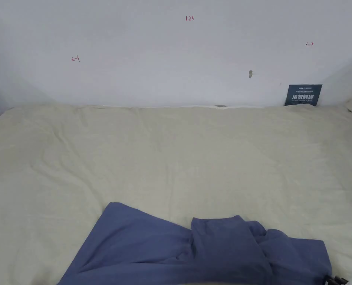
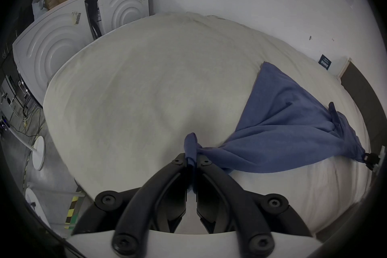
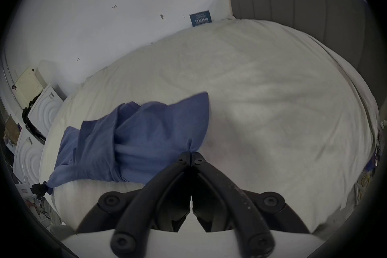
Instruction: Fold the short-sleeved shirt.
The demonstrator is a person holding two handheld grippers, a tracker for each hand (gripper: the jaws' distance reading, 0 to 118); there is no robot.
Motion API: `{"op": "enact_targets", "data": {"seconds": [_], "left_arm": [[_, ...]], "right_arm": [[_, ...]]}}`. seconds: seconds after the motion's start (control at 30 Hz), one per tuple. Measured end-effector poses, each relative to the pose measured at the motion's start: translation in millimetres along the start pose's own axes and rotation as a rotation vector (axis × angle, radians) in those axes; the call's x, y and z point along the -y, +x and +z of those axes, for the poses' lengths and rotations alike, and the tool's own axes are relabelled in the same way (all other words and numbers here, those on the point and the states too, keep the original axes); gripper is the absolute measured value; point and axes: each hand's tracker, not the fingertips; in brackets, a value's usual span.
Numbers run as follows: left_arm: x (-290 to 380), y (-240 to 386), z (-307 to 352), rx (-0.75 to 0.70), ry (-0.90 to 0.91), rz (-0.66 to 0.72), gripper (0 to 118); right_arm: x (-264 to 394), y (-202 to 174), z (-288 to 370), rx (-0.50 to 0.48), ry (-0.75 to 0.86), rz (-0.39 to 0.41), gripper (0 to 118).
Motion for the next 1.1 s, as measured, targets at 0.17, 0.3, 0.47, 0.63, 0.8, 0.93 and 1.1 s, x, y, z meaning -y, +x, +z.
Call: {"op": "enact_targets", "data": {"seconds": [0.17,0.3,0.47,0.63,0.8,0.93,1.1], "left_arm": [[30.7,-11.8,9.7,-0.019,-0.052,-0.002,8],[31.1,-6.7,4.8,-0.034,-0.072,0.008,8],[23.0,-2.4,10.9,-0.056,-0.073,0.002,28],[-10.3,8.6,52.0,0.017,0.124,0.083,118],[-62.4,54.2,121.3,0.132,0.417,0.025,117],[-81.4,97.8,174.8,0.153,0.662,-0.08,117],[-80.8,130.8,197.9,0.121,0.84,-0.172,111]], "right_arm": [[53.8,29.9,17.0,0.021,-0.099,-0.014,1],[61.5,10.8,32.2,0.031,-0.119,-0.042,1],[54.9,14.2,28.5,0.047,-0.102,-0.008,8],[17.6,-1.5,64.6,0.054,0.093,0.084,108],[-27.0,-50.9,154.5,0.009,0.394,0.133,109],[-48.4,-73.0,213.7,0.017,0.628,0.183,110],[-45.7,-84.7,250.5,0.058,0.764,0.22,109]]}}
